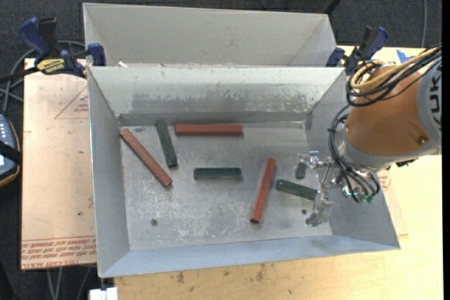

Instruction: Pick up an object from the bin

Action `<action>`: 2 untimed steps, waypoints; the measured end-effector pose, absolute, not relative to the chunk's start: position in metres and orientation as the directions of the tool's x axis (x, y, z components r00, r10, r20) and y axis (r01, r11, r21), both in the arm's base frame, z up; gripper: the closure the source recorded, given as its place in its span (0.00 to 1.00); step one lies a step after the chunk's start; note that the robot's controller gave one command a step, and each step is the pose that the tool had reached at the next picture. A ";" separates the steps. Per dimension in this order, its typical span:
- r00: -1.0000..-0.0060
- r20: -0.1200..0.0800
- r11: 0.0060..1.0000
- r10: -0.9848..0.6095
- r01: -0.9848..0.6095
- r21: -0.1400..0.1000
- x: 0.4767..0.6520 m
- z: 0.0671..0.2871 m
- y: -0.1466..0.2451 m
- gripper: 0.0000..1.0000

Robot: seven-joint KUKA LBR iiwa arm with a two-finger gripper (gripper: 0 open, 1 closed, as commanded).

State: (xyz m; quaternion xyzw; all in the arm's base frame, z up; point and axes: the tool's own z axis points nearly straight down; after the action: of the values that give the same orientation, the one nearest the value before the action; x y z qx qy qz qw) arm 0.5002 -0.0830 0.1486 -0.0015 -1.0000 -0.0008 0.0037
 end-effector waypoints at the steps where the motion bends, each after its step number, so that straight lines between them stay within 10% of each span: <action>1: -0.994 0.003 0.994 0.106 0.106 0.001 0.529 0.066 -0.128 0.00; 2: -0.995 -0.001 0.995 0.103 0.103 0.000 0.530 0.070 -0.127 1.00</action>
Offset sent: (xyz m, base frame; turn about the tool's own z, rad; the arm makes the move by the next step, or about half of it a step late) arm 0.0286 -0.0445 -0.0786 0.1016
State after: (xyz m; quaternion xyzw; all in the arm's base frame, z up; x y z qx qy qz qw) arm 0.5296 -0.1269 0.0701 -0.0517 -0.9987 -0.0002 -0.0008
